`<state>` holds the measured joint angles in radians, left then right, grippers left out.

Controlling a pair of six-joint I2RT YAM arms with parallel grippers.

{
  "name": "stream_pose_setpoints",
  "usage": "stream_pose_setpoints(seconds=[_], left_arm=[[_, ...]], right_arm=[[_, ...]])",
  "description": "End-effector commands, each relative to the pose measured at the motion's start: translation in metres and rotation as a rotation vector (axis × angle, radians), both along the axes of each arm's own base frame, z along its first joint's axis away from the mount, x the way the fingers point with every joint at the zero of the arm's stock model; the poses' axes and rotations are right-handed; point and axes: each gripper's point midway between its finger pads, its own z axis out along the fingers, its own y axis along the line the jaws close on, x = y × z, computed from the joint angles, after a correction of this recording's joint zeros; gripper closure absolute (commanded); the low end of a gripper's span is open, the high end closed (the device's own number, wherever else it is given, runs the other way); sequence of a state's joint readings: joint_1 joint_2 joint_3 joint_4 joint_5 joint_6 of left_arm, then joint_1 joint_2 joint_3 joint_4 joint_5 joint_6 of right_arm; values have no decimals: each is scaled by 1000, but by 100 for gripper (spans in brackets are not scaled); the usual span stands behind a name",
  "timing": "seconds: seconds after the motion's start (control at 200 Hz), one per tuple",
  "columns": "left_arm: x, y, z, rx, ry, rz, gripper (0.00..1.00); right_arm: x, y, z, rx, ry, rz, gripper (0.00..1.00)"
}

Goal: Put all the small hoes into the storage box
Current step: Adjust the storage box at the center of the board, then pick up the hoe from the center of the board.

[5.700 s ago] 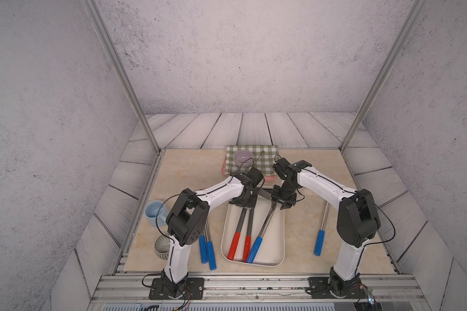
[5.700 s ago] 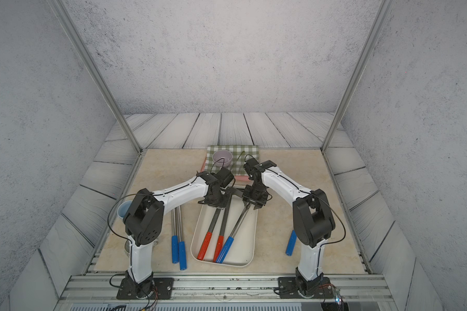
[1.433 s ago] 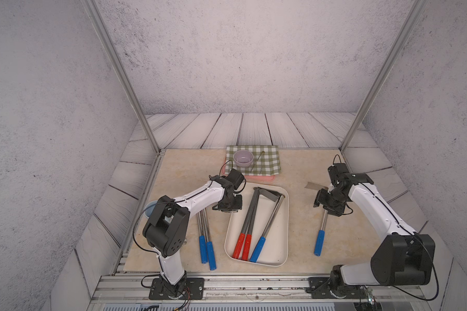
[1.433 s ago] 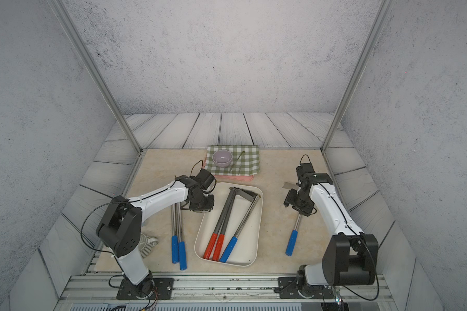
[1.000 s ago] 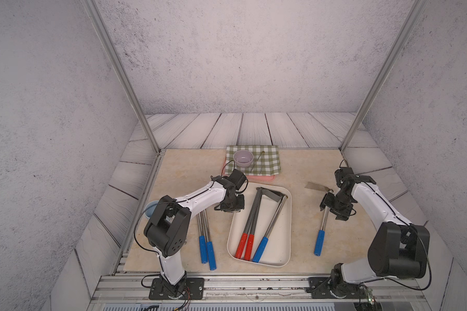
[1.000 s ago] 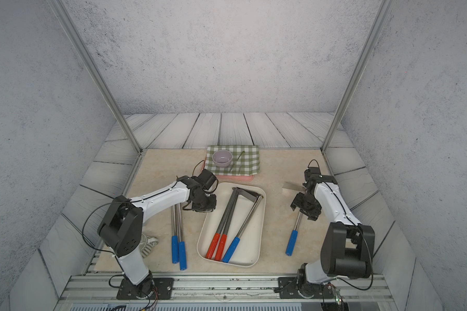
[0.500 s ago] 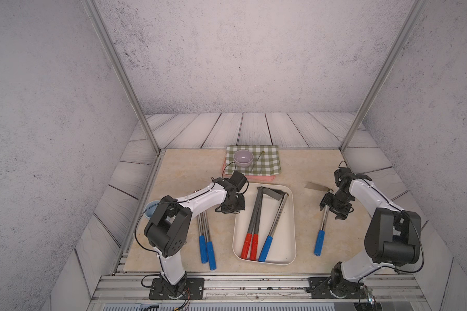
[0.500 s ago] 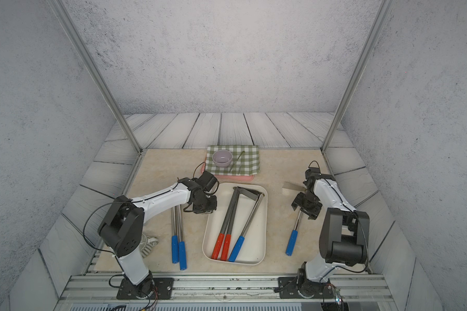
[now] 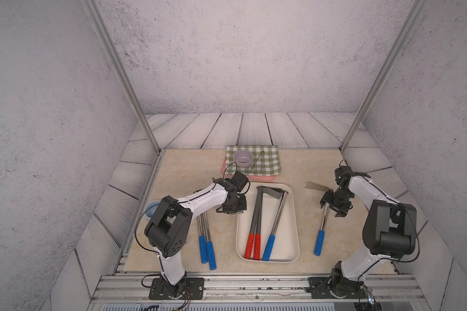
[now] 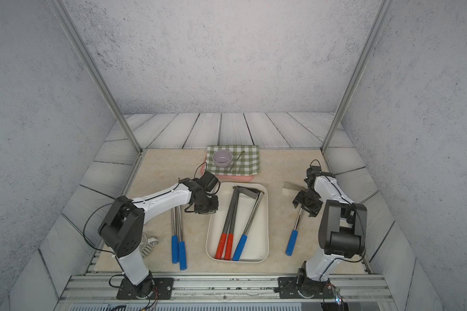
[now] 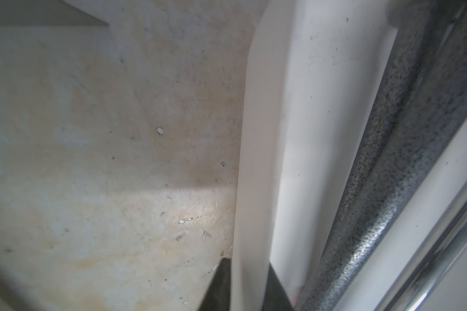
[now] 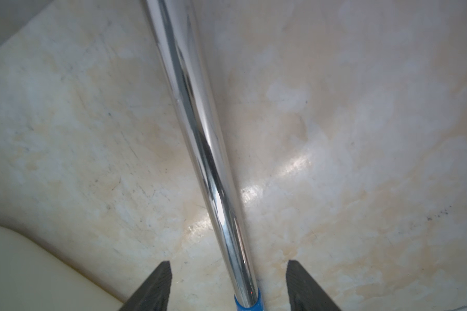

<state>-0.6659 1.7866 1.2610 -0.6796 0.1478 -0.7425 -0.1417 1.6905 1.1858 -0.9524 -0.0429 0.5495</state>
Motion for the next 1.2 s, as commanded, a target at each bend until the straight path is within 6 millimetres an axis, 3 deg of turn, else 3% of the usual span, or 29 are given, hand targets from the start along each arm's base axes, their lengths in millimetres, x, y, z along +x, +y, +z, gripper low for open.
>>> stream_pose_setpoints(seconds=[0.0, 0.285, 0.455, 0.821, 1.196], left_arm=[[5, -1, 17, -13, -44, -9, 61], [8, 4, 72, -69, -193, -46, 54], [5, 12, 91, -81, -237, -51, 55], [-2, 38, 115, -73, -320, -9, 55], [-6, 47, 114, -69, -320, 4, 54]], right_arm=[[10, -2, -2, 9, -13, -6, 32], [11, -1, -25, 22, 45, 10, 41], [12, 4, -33, 51, 54, 15, 51], [14, 7, -38, 74, 59, 16, 62], [7, 7, -56, 78, 110, 13, 60]])
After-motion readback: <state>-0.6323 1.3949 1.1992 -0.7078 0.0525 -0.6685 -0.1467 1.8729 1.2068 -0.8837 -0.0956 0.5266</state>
